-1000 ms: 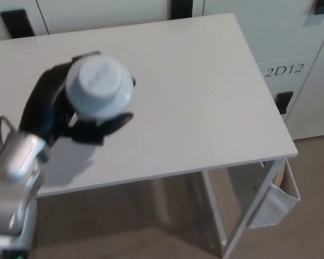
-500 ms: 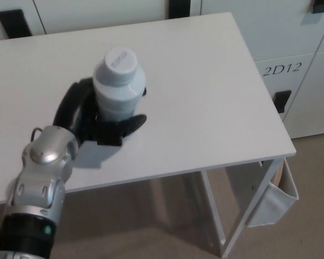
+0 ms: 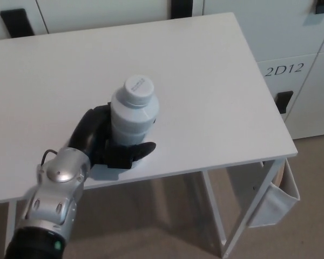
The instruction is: The robot picks up a bottle from a person using its left hand and walk towards the table in frontand put the bottle on the table.
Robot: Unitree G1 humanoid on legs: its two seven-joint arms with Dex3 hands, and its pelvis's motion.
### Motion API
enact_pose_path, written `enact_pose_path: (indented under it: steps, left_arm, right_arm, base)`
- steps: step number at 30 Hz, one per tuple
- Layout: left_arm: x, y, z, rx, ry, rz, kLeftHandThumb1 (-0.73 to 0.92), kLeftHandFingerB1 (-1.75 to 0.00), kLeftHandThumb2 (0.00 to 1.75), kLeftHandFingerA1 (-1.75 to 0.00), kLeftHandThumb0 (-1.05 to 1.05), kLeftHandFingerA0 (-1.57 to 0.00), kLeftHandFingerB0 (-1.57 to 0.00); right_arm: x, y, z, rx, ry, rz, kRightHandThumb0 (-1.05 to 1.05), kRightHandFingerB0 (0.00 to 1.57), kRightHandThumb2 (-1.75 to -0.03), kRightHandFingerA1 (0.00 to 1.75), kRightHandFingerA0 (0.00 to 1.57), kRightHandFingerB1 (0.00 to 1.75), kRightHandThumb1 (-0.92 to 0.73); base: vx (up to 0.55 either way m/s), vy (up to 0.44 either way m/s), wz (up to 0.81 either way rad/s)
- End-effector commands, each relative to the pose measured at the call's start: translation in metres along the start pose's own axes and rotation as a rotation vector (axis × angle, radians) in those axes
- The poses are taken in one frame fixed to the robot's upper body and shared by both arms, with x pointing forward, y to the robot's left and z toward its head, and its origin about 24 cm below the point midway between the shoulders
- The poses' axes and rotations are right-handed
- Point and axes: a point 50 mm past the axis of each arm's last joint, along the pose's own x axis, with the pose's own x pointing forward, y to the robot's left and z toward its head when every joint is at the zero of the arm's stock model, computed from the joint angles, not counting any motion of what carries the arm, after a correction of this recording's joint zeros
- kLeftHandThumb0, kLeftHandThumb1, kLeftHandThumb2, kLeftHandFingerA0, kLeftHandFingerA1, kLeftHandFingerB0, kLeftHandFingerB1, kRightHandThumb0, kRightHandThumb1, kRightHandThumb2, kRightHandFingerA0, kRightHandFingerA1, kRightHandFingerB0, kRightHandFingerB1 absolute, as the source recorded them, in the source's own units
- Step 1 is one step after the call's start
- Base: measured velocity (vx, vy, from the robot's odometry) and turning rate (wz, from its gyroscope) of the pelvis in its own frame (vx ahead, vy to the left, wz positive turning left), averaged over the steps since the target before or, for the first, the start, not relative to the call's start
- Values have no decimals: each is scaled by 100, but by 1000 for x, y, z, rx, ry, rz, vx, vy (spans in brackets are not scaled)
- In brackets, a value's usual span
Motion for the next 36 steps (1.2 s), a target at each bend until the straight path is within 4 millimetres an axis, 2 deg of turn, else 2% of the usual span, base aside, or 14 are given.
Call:
enact_pose_path:
  steps: [1, 6, 9, 10, 11, 12, 13, 17, 18, 29, 30, 33, 34, 36]
  left_arm:
    - [-2, 0, -2, 31, -25, 19, 79, -100, 75, -142, -7, -101, -77]
    - [-4, -3, -2, 27, -31, 11, 80, -101, 75, -142, -7, -102, -77]
    - [-4, -5, -2, 2, -32, 39, 77, -74, 71, -125, -8, -105, -78]
    - [-4, -5, -1, 31, -33, 50, 70, -46, 60, -74, -24, -94, -54]
    - [-4, -5, -1, 43, -34, 55, 70, -46, 60, -74, -24, -94, -54]
    - [-4, -7, -1, 14, -45, 7, 55, -24, 57, -33, -46, -8, -2]
    - [-4, -7, -1, 31, -48, -31, 42, 0, 73, -4, -67, 0, 0]
    - [-4, -6, 1, 71, -56, -75, 51, 0, 56, 0, -79, 0, 0]
    - [-5, -5, 1, 75, -57, -72, 45, 0, 80, 0, -83, 0, 0]
    - [-6, 3, -1, 99, -83, -83, 40, 0, 74, 0, -80, 0, 0]
    - [-5, 4, -1, 107, -81, -85, 50, 0, 56, 0, -80, 0, 0]
    - [-5, 8, 0, 125, -80, -93, 39, 0, 75, 0, -82, 0, 0]
    - [-5, 11, 2, 140, -79, -102, 50, 0, 56, 0, -81, 0, 0]
    - [-7, 18, 4, 190, -72, -120, 39, 0, 75, 0, -82, 0, 0]
  right_arm:
    - [1, -1, 2, 0, 2, -3, -39, 58, -59, 48, 74, 41, -66]
    - [1, -1, 3, -8, 3, 8, -40, 58, -58, 45, 70, 40, -65]
    - [1, -1, 2, -8, 6, 3, -40, 56, -58, 46, 69, 40, -65]
    - [1, -1, 2, -7, 7, 0, -40, 56, -57, 46, 68, 40, -65]
    - [2, -1, 3, -7, 7, -1, -40, 56, -57, 46, 68, 40, -65]
    - [2, 0, 3, -3, 4, -4, -40, 57, -59, 48, 70, 42, -65]
    - [2, 0, 2, 0, 5, -5, -39, 56, -59, 48, 70, 42, -65]
    - [2, 0, 1, 2, 13, -9, -40, 58, -59, 46, 72, 41, -65]
    - [2, 1, 2, -2, 10, -7, -40, 58, -59, 47, 72, 41, -65]
    - [2, 1, 3, -18, -2, -2, -40, 57, -58, 47, 69, 41, -64]
    - [2, 1, 3, -15, -1, -1, -40, 57, -57, 46, 69, 40, -64]
    - [2, 1, 3, -6, 7, -1, -40, 57, -58, 46, 72, 40, -64]
    - [2, 3, 3, 1, 2, 5, -38, 56, -59, 47, 71, 41, -65]
    - [2, 3, 3, -10, 0, -2, -38, 57, -58, 46, 72, 40, -64]
  base:
    - [0, 0, 0]
    - [0, 0, 0]
    - [0, 0, 0]
    - [0, 0, 0]
    - [0, 0, 0]
    - [0, 0, 0]
    - [0, 0, 0]
    - [0, 0, 0]
    - [0, 0, 0]
    - [0, 0, 0]
    - [0, 0, 0]
    - [0, 0, 0]
    - [0, 0, 0]
    - [0, 0, 0]
